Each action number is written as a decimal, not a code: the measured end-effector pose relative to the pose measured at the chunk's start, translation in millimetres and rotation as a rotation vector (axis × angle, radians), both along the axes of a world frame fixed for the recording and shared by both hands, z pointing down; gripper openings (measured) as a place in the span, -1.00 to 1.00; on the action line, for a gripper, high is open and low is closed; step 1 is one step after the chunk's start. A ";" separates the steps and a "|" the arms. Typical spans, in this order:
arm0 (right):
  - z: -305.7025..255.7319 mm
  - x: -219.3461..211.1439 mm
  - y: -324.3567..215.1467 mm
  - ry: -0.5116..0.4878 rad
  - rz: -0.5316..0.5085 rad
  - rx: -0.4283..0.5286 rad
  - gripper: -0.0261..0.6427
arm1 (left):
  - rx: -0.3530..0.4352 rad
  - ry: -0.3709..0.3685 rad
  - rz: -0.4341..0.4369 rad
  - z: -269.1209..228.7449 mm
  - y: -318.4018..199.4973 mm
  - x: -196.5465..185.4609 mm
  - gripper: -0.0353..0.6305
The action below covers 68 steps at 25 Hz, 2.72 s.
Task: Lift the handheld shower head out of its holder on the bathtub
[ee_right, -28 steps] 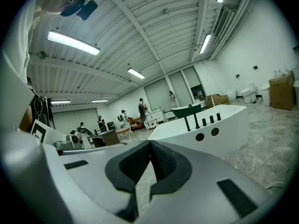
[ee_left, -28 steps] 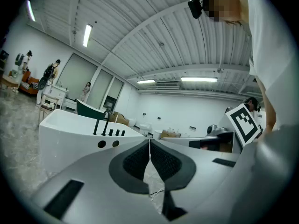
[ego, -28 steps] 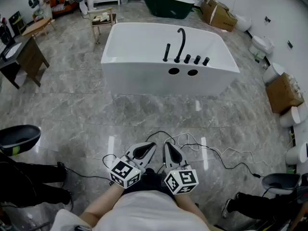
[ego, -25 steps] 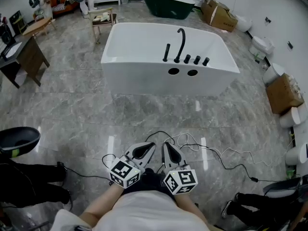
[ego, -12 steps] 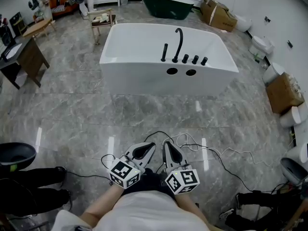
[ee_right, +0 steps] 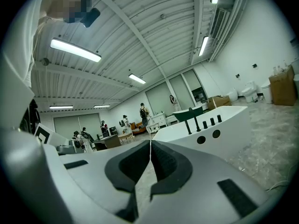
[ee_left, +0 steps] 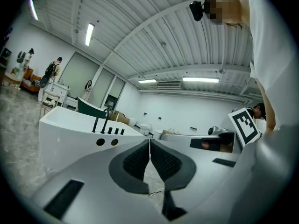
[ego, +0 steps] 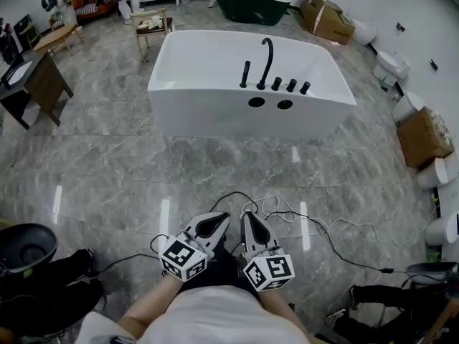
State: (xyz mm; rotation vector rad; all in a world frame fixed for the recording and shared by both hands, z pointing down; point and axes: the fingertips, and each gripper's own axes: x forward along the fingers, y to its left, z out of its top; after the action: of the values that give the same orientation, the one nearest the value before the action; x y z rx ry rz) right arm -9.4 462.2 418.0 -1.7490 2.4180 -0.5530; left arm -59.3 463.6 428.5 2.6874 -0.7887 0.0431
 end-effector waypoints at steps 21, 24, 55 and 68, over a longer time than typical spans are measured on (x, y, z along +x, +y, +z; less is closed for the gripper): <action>-0.6 26.4 -98.2 0.000 -0.018 -0.001 -0.87 | -0.013 -0.004 -0.031 -1.1 -96.6 21.1 -0.86; -1.7 31.4 -117.5 0.003 -0.022 -0.004 -0.87 | -0.011 0.002 -0.032 -4.1 -116.2 25.9 -0.86; 0.8 31.9 -274.6 0.023 0.012 -0.022 -0.87 | -0.016 0.042 0.055 -7.1 -279.9 34.4 -0.86; 4.1 37.0 -303.9 0.034 0.055 -0.024 -0.87 | -0.036 0.048 0.038 0.2 -310.6 23.7 -0.86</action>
State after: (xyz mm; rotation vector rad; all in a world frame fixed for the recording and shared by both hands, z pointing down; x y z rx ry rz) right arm 27.5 158.3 422.1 -1.8432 2.3876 -0.5526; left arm -35.6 153.0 428.8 2.6587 -0.7163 0.0018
